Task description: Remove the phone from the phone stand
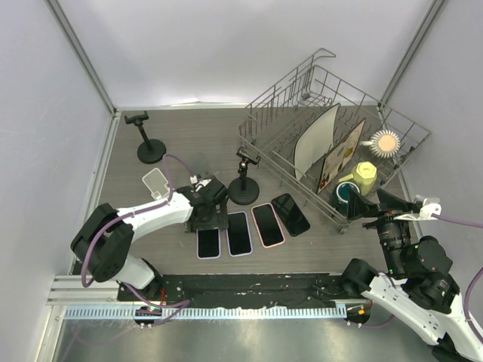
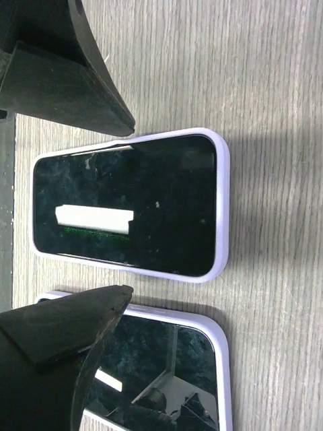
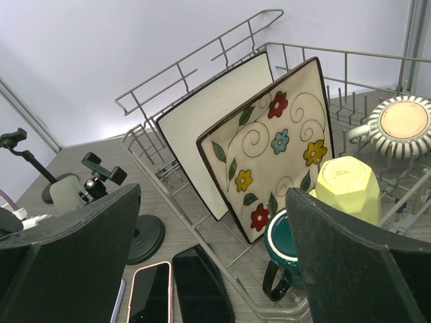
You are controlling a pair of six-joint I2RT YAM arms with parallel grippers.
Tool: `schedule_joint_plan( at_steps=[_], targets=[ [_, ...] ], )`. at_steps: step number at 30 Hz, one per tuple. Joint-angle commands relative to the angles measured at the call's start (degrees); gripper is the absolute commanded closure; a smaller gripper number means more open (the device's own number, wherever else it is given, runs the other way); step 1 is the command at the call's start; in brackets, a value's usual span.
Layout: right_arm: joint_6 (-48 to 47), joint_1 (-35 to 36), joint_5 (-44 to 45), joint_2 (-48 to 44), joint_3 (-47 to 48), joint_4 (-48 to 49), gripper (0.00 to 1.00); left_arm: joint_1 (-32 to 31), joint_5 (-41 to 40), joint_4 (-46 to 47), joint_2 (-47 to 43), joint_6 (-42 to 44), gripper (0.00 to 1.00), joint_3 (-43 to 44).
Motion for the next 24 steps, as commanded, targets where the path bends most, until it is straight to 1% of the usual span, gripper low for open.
schedule_joint_plan(
  at_steps=[1,7,11,12,14,15,17,18,20,21,22,23,24],
  targets=[
    [-1.0,-0.1,0.6,1.4,-0.1,2.0,0.06,-0.3,-1.2,1.8,-1.4,0.2,0.00,1.1],
    [-1.1,-0.1,0.7,1.4,-0.1,2.0,0.06,0.9,-2.9,-0.1,-3.0,1.8,0.00,4.1],
    [-1.0,-0.1,0.6,1.5,-0.1,2.0,0.06,4.5,-4.8,-1.5,-9.2,4.7,0.00,6.4],
    [-1.0,-0.2,0.6,1.3,-0.1,2.0,0.06,7.4,-5.8,-1.4,-12.3,5.2,0.00,6.8],
    [-1.1,-0.1,0.7,1.3,-0.1,2.0,0.06,11.3,-6.0,-0.8,-15.5,7.0,0.00,6.9],
    [-1.0,-0.1,0.7,1.2,-0.1,1.9,0.06,15.9,-5.5,-0.5,-18.3,7.7,0.00,7.4],
    [-1.0,-0.1,0.9,1.3,-0.1,1.9,0.06,20.5,-2.3,-0.1,-20.6,9.2,0.00,8.3],
    [-1.0,-0.1,0.9,1.2,-0.2,1.9,0.06,24.5,-1.7,0.1,-21.9,10.4,0.00,9.3],
    [-1.0,-0.1,1.0,1.3,-0.2,1.9,0.06,28.3,-1.6,0.7,-25.2,11.3,0.00,9.9],
    [-1.0,-0.1,0.9,1.3,-0.2,1.9,0.06,32.0,-1.6,0.9,-26.3,11.6,0.00,10.1],
    [-1.0,-0.1,1.0,1.4,-0.2,1.8,0.06,34.0,-1.4,1.1,-28.5,11.6,0.00,10.1],
    [-1.0,0.0,0.9,1.5,-0.2,1.9,0.06,36.1,0.8,1.2,-29.9,11.6,0.00,10.0],
    [-1.0,-0.1,1.0,1.5,-0.2,1.8,0.06,39.8,2.0,1.5,-31.1,11.6,0.00,9.7]
  ],
)
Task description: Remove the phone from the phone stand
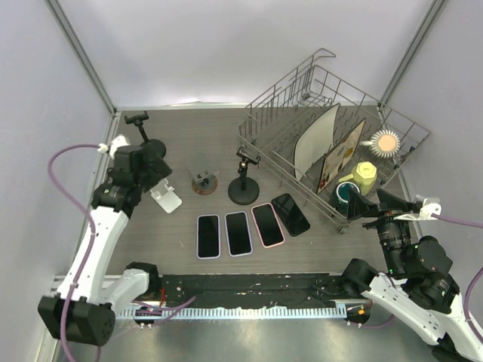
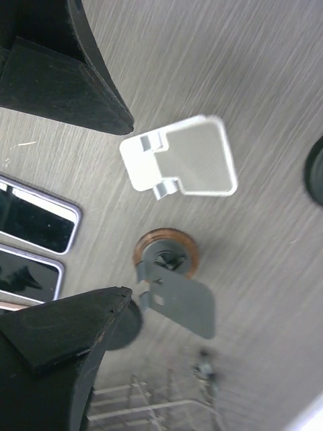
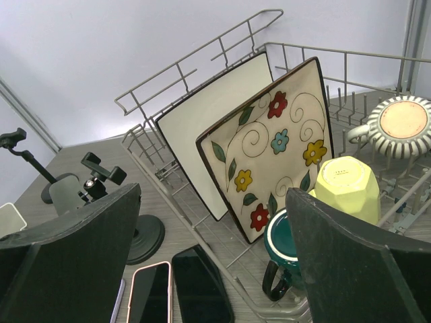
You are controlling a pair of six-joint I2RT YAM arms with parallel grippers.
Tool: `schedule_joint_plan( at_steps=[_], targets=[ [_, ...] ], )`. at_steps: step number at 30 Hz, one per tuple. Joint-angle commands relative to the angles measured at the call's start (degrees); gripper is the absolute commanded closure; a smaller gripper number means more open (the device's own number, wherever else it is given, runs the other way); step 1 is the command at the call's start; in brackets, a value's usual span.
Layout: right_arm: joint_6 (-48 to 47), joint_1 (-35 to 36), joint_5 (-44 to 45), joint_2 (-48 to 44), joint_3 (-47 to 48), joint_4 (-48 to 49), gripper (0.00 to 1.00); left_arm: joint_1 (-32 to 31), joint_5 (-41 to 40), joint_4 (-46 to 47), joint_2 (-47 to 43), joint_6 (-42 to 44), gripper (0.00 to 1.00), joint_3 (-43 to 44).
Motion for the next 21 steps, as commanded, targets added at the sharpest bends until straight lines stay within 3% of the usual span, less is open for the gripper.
schedule_joint_plan(
  at_steps=[1,8,14,21],
  targets=[
    [-1.0,0.0,1.1,1.6,-0.2,1.9,0.06,9.4,5.0,1.5,-6.6,2.7,0.00,0.9],
    [-1.2,-0.1,3.4,1.6,-0.2,2.1,0.06,11.3,6.1,3.2,-29.4,7.9,0.00,-0.6],
    [-1.3,-0.1,5.1,2.4,-0.2,2.1,0.06,10.5,-2.9,3.4,-43.5,10.9,0.00,-2.6],
    [-1.3,-0.1,7.3,2.0,-0.3,2.1,0.06,8.1,-3.5,9.6,-61.1,14.8,0.00,-13.8]
  ],
)
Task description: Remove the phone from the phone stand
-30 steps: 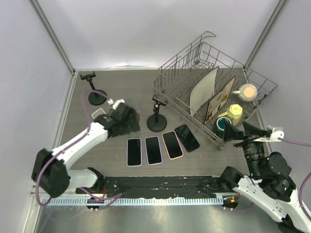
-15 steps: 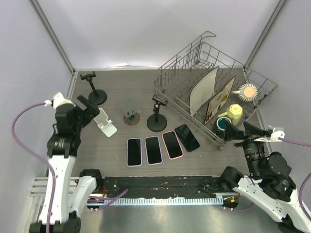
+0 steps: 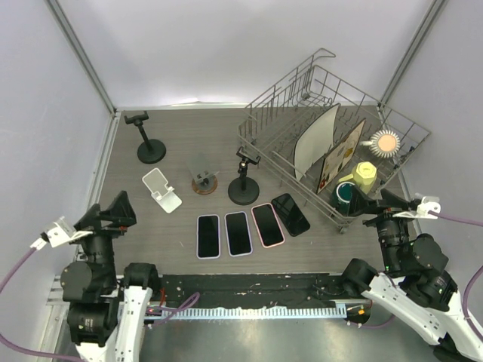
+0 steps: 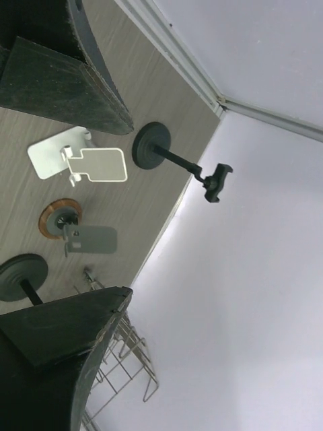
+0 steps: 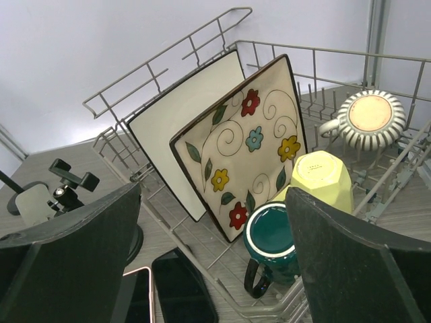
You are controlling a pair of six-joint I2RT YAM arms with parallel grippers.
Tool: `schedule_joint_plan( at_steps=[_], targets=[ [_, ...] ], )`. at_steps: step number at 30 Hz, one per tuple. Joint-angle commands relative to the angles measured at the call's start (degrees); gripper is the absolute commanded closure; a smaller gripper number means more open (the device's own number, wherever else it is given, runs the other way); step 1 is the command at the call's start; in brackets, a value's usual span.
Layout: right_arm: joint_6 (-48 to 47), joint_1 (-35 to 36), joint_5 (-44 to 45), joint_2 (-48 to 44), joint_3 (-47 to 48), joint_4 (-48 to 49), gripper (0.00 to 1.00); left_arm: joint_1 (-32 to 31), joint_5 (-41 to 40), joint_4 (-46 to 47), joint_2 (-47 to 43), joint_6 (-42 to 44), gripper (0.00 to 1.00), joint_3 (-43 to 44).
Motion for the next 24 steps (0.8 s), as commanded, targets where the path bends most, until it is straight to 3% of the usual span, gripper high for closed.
schedule_joint_plan(
  at_steps=[1,6,24],
  targets=[
    [-0.5,-0.1,2.6,0.6,-0.1,1.9,0.07,-0.3,-1.0,2.0,-4.0,3.4,0.00,-4.5],
    [-0.5,-0.1,3.0,0.9,0.0,1.9,0.07,-1.0,1.0,2.3,-6.5,2.1,0.00,-9.9],
    [-0.6,-0.1,4.6,2.4,0.0,1.7,0.07,-2.0,-0.7,3.8,-6.3,3.5,0.00,-10.2]
  ],
)
